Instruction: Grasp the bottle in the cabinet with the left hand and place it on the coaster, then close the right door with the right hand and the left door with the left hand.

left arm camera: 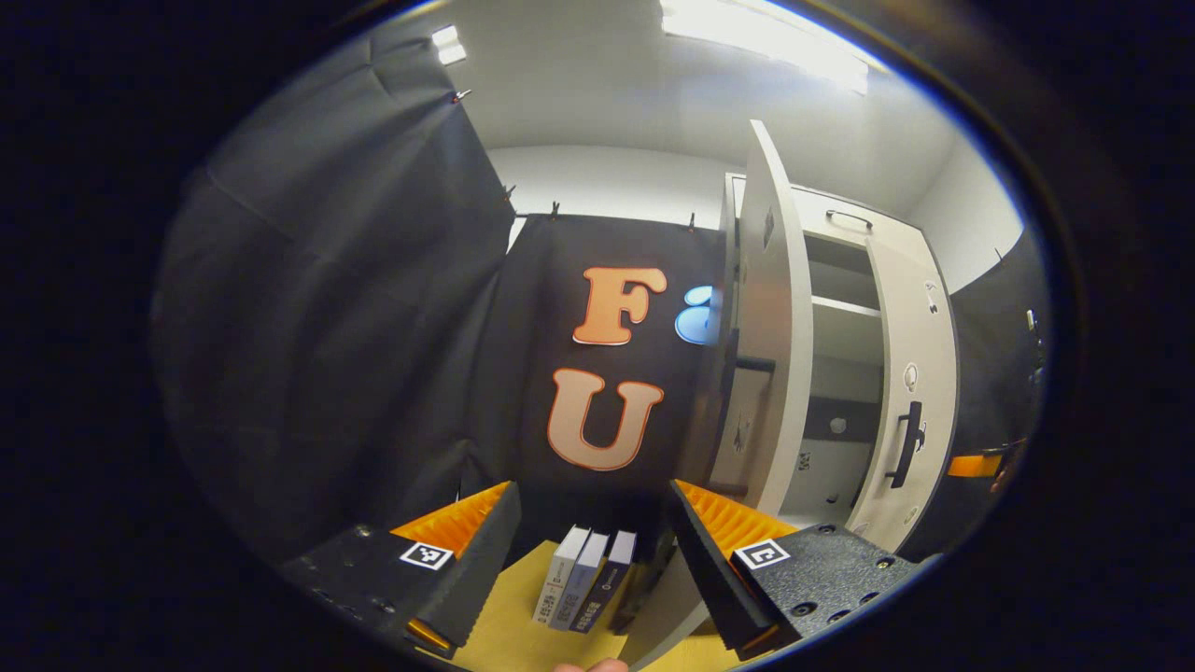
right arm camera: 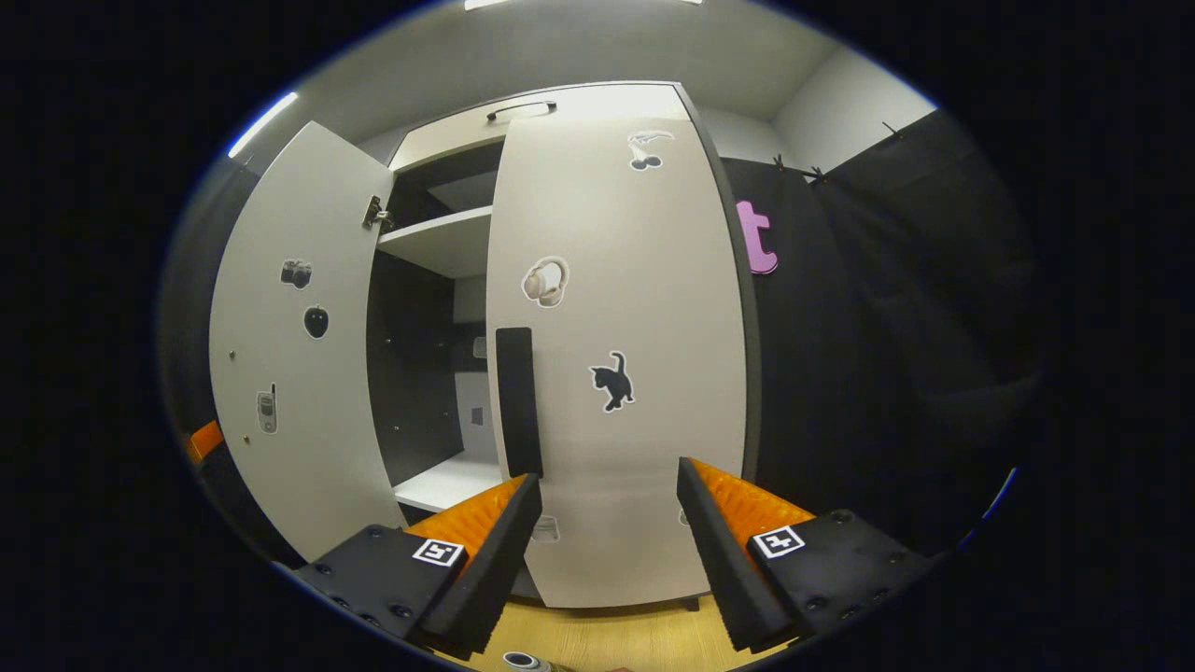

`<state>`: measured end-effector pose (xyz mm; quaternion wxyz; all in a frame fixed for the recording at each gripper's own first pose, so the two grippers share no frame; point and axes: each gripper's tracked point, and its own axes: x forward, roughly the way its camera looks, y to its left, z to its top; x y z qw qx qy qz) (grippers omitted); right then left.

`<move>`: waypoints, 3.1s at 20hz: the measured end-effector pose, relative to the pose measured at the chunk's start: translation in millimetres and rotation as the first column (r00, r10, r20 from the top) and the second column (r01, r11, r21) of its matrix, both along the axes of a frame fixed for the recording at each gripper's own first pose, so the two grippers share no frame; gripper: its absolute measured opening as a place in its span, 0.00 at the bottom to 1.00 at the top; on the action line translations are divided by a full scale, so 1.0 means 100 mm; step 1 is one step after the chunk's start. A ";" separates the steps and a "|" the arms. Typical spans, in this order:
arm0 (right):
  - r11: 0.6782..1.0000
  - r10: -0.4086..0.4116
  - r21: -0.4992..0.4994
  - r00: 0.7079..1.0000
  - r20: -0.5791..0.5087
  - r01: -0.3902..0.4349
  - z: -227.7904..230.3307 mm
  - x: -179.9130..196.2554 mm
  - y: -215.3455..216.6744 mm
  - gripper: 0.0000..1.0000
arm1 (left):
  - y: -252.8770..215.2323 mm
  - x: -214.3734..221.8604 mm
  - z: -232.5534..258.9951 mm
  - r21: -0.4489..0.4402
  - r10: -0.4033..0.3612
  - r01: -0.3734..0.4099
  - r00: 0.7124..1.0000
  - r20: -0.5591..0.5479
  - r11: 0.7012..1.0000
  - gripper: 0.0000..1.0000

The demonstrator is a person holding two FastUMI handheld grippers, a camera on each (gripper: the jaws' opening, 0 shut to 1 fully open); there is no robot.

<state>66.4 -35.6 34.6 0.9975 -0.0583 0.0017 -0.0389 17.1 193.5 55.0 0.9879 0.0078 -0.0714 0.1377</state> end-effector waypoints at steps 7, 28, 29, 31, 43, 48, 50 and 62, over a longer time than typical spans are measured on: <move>0.997 -0.069 0.025 0.998 -0.003 0.069 -0.11 -0.56 -0.20 0.96 | 0.02 0.28 0.25 0.073 0.030 -0.032 0.999 0.030 0.997 0.94; 0.996 -0.087 0.030 0.996 0.014 0.087 -0.05 -0.89 -0.82 0.96 | -0.61 0.27 0.18 0.042 0.009 -0.010 0.999 0.042 0.999 0.92; 0.996 -0.088 0.026 0.996 0.016 0.088 -0.04 -0.91 -0.84 0.96 | -0.66 0.27 0.17 0.042 0.000 -0.002 0.999 0.040 0.999 0.92; 0.996 -0.088 0.022 0.996 0.022 0.087 -0.02 -0.94 -0.85 0.96 | -0.79 0.29 0.15 0.044 -0.028 0.027 0.999 0.035 0.999 0.92; 0.989 -0.145 0.025 0.989 0.020 0.145 -0.02 -1.04 -0.99 0.96 | -1.59 0.64 -0.09 0.011 -0.222 0.223 0.975 -0.016 0.975 0.97; 0.986 -0.165 0.035 0.986 0.029 0.164 -0.01 -1.10 -1.03 0.96 | -1.76 0.68 -0.08 0.033 -0.252 0.253 0.968 -0.010 0.967 0.94; 0.985 -0.170 0.044 0.985 0.025 0.169 -0.03 -1.09 -1.03 0.96 | -1.87 0.71 -0.14 0.015 -0.274 0.274 0.962 -0.018 0.962 0.92; 0.981 -0.189 0.046 0.982 0.017 0.188 -0.06 -1.09 -1.09 0.96 | -2.40 1.27 -0.35 0.019 -0.355 0.358 0.932 -0.077 0.934 0.95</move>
